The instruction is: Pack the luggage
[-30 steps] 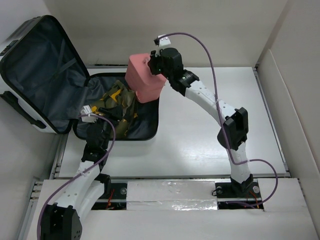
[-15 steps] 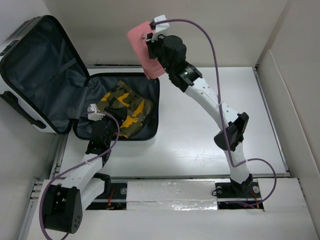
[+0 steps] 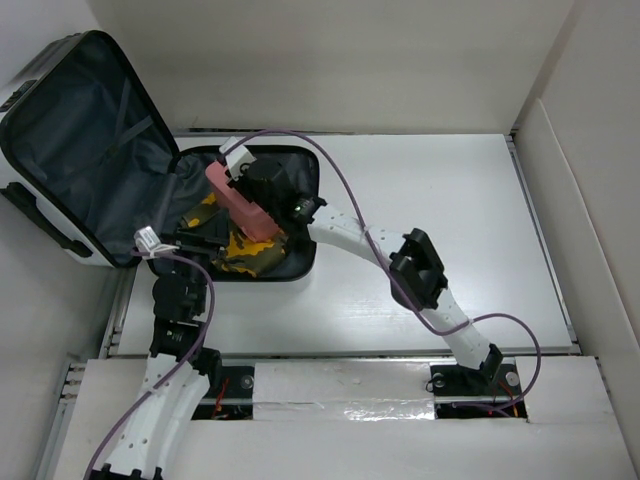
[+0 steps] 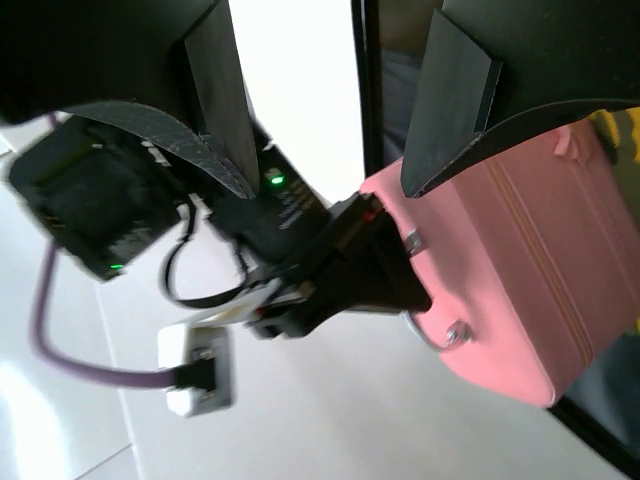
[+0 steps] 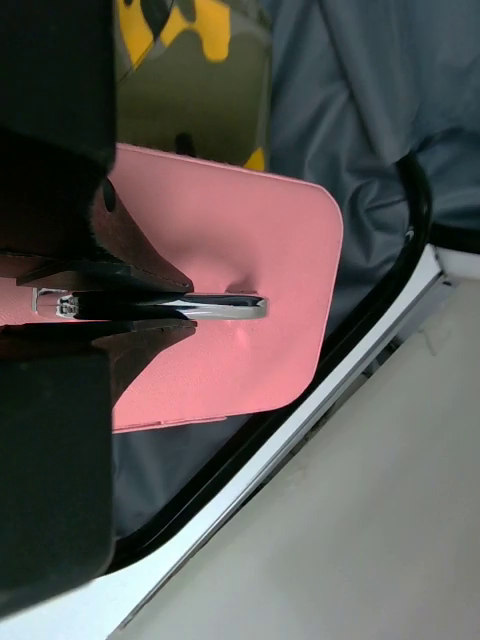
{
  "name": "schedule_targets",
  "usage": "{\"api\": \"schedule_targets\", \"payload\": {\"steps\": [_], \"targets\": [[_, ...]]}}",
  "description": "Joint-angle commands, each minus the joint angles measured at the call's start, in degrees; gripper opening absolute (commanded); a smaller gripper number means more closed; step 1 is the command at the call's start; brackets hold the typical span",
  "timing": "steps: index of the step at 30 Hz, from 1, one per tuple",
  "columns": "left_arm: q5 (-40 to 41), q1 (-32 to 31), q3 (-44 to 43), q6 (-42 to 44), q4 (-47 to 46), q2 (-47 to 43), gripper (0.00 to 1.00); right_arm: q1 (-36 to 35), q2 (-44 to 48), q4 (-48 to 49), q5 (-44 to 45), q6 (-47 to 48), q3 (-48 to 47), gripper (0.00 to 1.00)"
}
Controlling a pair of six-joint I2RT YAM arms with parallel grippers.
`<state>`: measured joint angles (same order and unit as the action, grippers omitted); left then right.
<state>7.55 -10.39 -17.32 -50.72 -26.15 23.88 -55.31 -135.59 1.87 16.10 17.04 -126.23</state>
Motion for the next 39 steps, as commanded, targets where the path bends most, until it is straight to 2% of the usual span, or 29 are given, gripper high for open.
{"api": "schedule_targets", "payload": {"steps": [1, 9, 14, 22, 28, 33, 39], "targets": [[-0.8, 0.0, -2.5, 0.4, 3.0, 0.9, 0.56, 0.1, 3.0, 3.8, 2.1, 0.5, -0.3, 0.0], [0.2, 0.0, -4.4, 1.0, 3.7, 0.7, 0.55, 1.3, 8.1, 1.6, -2.4, -2.8, -1.4, 0.0], [1.1, 0.0, -5.3, 0.5, 3.7, 0.9, 0.53, 3.0, 6.4, -1.4, 1.6, -3.2, -4.2, 0.0], [0.1, 0.0, -4.8, -0.2, 2.2, 2.4, 0.51, 7.8, 11.3, -1.7, -4.0, -5.3, -7.3, 0.0], [1.5, 0.0, -5.1, -0.3, 3.6, 0.7, 0.5, 3.5, 5.9, 0.1, -7.4, -6.7, -3.0, 0.0], [3.3, 0.0, -7.2, 0.5, 6.0, -1.1, 0.5, -1.6, -3.1, 0.2, -12.2, -12.4, -6.7, 0.0], [5.5, 0.0, -10.3, 2.0, 8.9, -2.9, 0.5, -2.7, -3.5, 2.2, -14.6, -15.8, -6.3, 0.0]]}}
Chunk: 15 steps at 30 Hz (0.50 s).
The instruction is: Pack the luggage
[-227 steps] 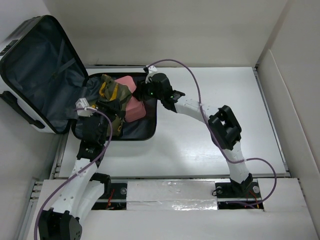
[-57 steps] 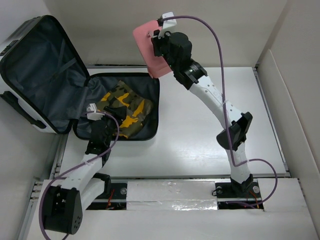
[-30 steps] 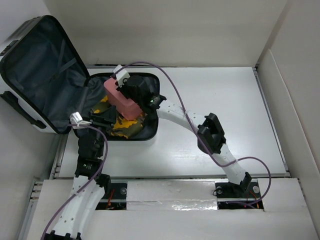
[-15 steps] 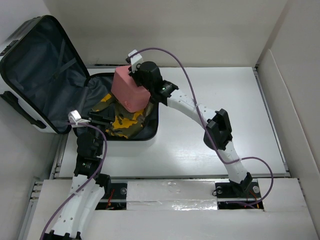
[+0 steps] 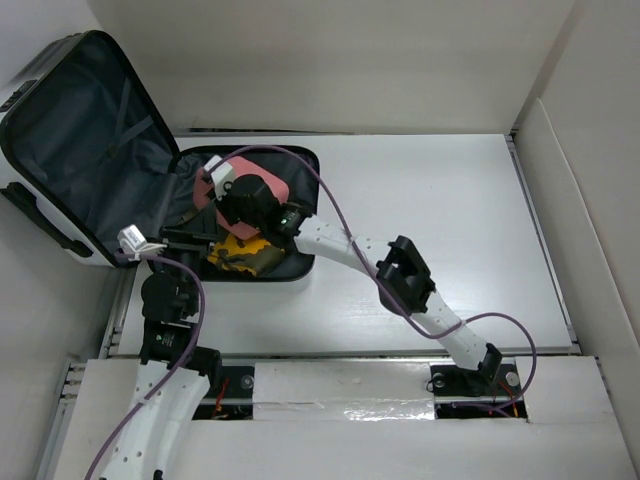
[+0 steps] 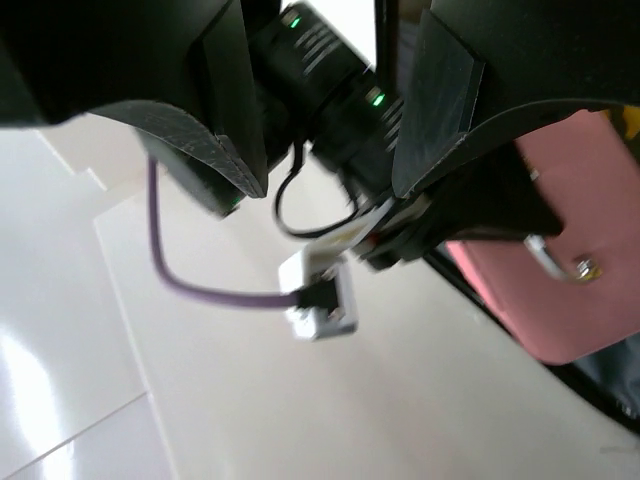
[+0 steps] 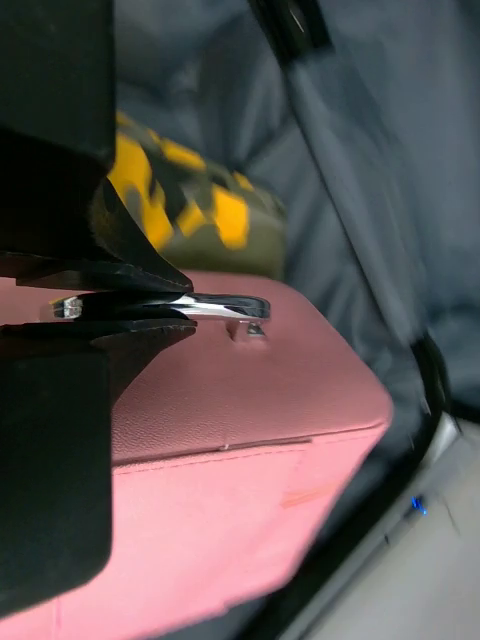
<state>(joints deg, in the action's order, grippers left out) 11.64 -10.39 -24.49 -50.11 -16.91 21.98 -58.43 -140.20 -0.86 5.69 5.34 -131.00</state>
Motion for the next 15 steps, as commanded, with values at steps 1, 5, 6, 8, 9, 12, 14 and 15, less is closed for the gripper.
{"api": "schedule_targets", "payload": {"steps": [1, 5, 6, 8, 9, 12, 14, 15], "targets": [[1.7, 0.0, -3.3, 1.4, 0.0, -1.0, 0.5, 0.4, 1.3, 4.8, -4.2, -4.4, -1.1, 0.0], [2.3, 0.0, -3.2, 1.2, -0.1, -1.0, 0.5, 0.4, 2.0, 4.9, -11.5, -7.1, 3.0, 0.04], [2.5, 0.0, -3.6, 1.3, 0.1, -0.9, 0.5, 0.4, 2.2, 5.3, -12.5, -8.7, 4.2, 0.11], [2.8, 0.0, -4.1, 1.6, 0.6, -0.4, 0.5, 0.4, 3.3, 7.5, -14.6, -10.3, 7.0, 0.2], [3.0, 0.0, -4.4, 1.7, 0.6, -0.4, 0.5, 0.4, 4.0, 8.2, -15.2, -11.0, 9.5, 0.33], [5.1, 0.0, -6.2, 3.0, 1.7, -0.1, 0.5, 0.4, 4.9, 7.2, -20.6, -12.3, 9.2, 0.53], [6.6, 0.0, -7.9, 3.7, 2.5, 0.3, 0.5, -0.1, 4.7, 6.0, -25.5, -14.2, 7.9, 0.53], [7.0, 0.0, -8.6, 4.0, 2.8, 0.4, 0.5, -0.1, 4.1, 5.7, -27.0, -15.4, 7.5, 0.53]]}}
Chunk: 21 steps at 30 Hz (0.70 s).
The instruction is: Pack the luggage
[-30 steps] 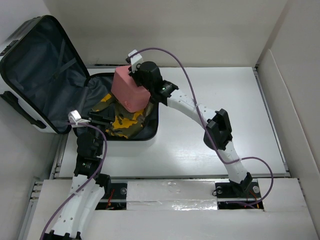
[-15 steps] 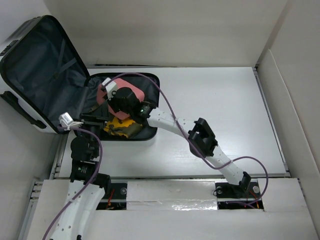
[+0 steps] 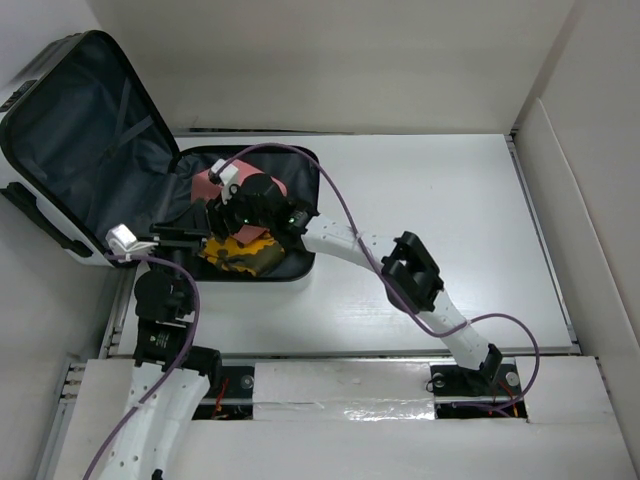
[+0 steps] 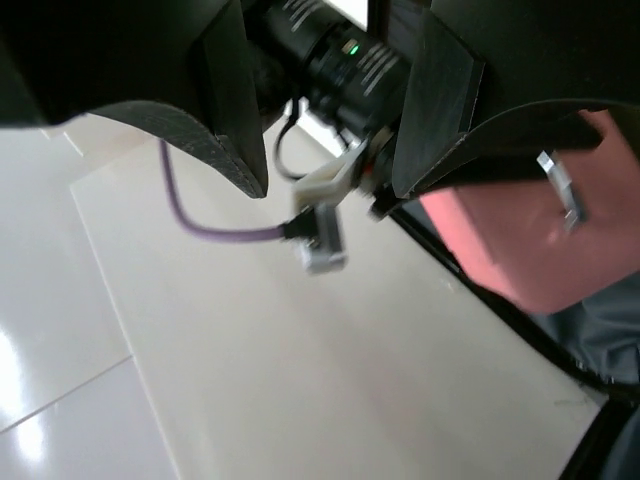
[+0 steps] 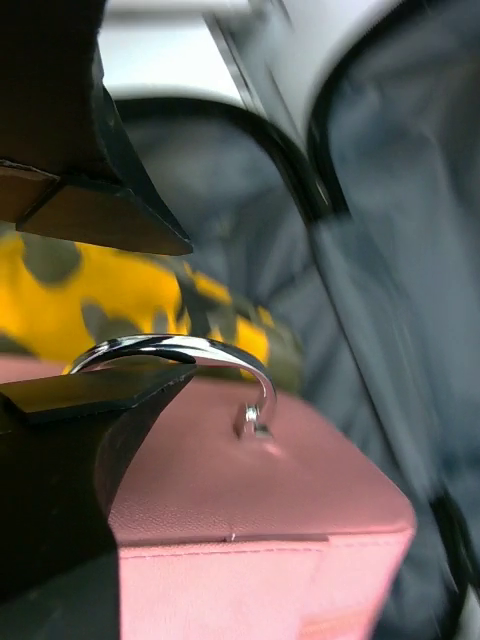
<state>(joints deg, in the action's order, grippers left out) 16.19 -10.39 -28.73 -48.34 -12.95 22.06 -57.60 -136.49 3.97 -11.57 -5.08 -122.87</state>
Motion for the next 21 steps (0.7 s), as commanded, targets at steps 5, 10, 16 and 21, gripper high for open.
{"api": "schedule_targets", "payload": {"steps": [5, 10, 16, 21], "targets": [[4.6, 0.0, -8.4, 4.5, 4.6, -0.4, 0.5, -1.5, -1.5, -2.4, -13.3, -7.1, -1.5, 0.66], [6.1, 0.0, -7.7, 4.7, 6.5, -2.2, 0.5, -1.5, 5.6, -2.2, -9.7, -4.5, 0.7, 0.88], [10.4, 0.0, -12.6, 8.0, 11.8, -0.5, 0.5, 0.3, 12.0, -10.0, -7.4, -0.5, -3.7, 1.0], [14.7, 0.0, -19.5, 12.6, 18.0, 0.3, 0.5, 4.6, 21.9, -0.1, -11.4, -4.8, 10.1, 1.0]]}}
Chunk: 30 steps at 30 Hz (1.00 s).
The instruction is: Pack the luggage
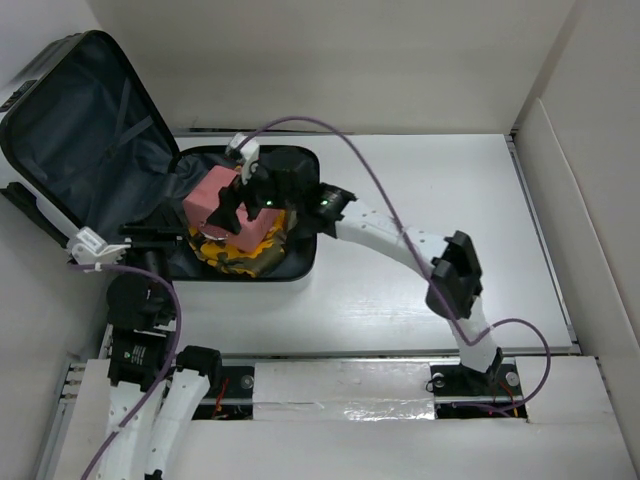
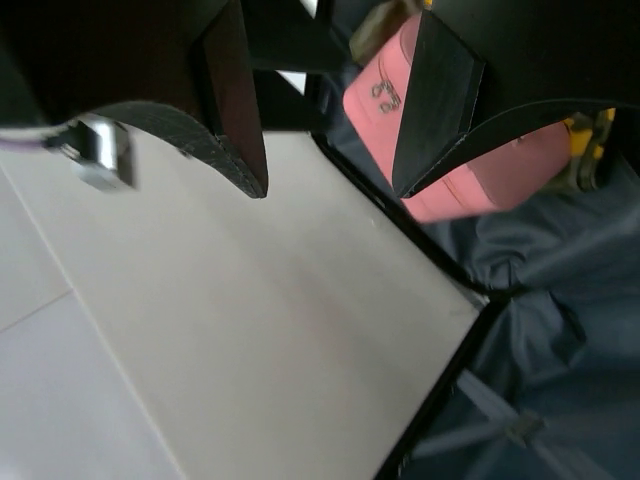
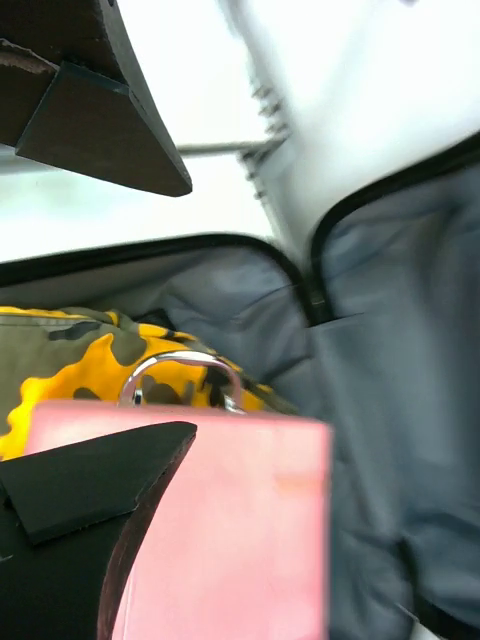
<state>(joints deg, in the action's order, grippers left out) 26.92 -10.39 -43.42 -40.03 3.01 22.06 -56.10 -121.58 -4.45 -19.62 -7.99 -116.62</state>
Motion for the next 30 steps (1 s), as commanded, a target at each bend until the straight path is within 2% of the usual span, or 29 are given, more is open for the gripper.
{"api": "schedule_targets", "payload": {"steps": [1, 2, 3, 5, 6, 7, 8, 10, 12, 14, 16, 18, 19, 20, 21, 22, 24, 25, 27, 28, 30], "targets": [[5.1, 0.0, -5.4, 4.7, 3.0, 0.3, 0.5, 4.7, 7.9, 10.0, -4.9, -4.4, 8.2, 0.96], [5.7, 0.0, -6.5, 5.0, 5.0, 0.3, 0.49, 5.2, 9.0, 11.6, -6.8, -5.3, 10.5, 0.89], [6.3, 0.0, -7.0, 5.3, 5.9, 0.5, 0.49, 5.2, 11.5, 14.4, -6.8, -5.7, 13.0, 0.61], [8.6, 0.0, -8.3, 5.8, 8.5, 0.9, 0.47, 5.8, 14.5, 15.9, -3.9, -5.5, 20.7, 0.18], [9.7, 0.0, -8.9, 6.2, 9.5, 1.8, 0.46, 5.8, 16.1, 16.9, -2.5, -5.1, 23.7, 0.04], [12.8, 0.0, -9.6, 7.0, 10.9, 2.7, 0.44, 6.3, 19.8, 17.9, -1.5, -4.8, 26.9, 0.0], [14.5, 0.0, -11.5, 8.0, 12.9, 5.1, 0.42, 6.3, 21.8, 19.2, 0.8, -4.5, 33.9, 0.0], [19.6, 0.0, -14.4, 11.4, 15.3, 8.9, 0.41, 6.3, 26.3, 22.2, 3.0, -4.6, 40.9, 0.0], [23.3, 0.0, -20.8, 12.3, 21.1, 16.3, 0.41, 7.4, 33.5, 25.9, 5.6, -5.6, 50.1, 0.0], [26.4, 0.0, -26.9, 13.6, 25.6, 20.8, 0.41, 8.6, 39.4, 27.3, 5.2, -8.6, 54.0, 0.0], [26.6, 0.0, -30.4, 17.4, 25.1, 26.3, 0.45, 10.0, 41.6, 26.3, 5.1, -11.2, 55.4, 0.0], [27.0, 0.0, -39.9, 17.8, 30.9, 34.9, 0.47, 10.7, 44.0, 20.3, 3.9, -8.6, 54.7, 0.02], [27.6, 0.9, -43.8, 17.4, 34.1, 38.0, 0.47, 9.4, 45.0, 17.6, 5.3, -4.2, 55.3, 0.04], [27.1, 2.0, -51.3, 16.8, 39.1, 43.5, 0.48, 9.3, 46.2, 15.5, 10.5, -3.1, 57.0, 0.04], [26.0, 6.9, -53.9, 18.9, 39.7, 45.5, 0.48, 9.3, 49.0, 16.4, 12.3, -2.7, 59.6, 0.04], [24.3, 9.2, -56.0, 18.9, 40.6, 47.1, 0.48, 11.5, 50.5, 18.5, 12.5, -3.2, 65.8, 0.03], [27.3, 10.6, -55.8, 16.8, 41.6, 49.1, 0.5, 14.4, 53.4, 24.5, 8.6, -6.1, 70.7, 0.03], [28.5, 12.5, -55.0, 13.6, 42.7, 49.7, 0.54, 15.8, 55.9, 25.4, 6.5, -7.2, 72.2, 0.03], [25.1, 17.4, -51.3, 11.3, 43.2, 49.5, 0.57, 17.2, 57.9, 23.9, 4.2, -6.8, 73.7, 0.03], [28.4, 20.6, -49.5, 10.4, 42.9, 49.5, 0.6, 17.2, 59.8, 22.9, 4.7, -5.8, 73.7, 0.04], [34.0, 20.6, -46.1, 9.2, 46.6, 51.0, 0.63, 17.2, 60.7, 22.2, 4.6, -5.5, 74.3, 0.04]]}}
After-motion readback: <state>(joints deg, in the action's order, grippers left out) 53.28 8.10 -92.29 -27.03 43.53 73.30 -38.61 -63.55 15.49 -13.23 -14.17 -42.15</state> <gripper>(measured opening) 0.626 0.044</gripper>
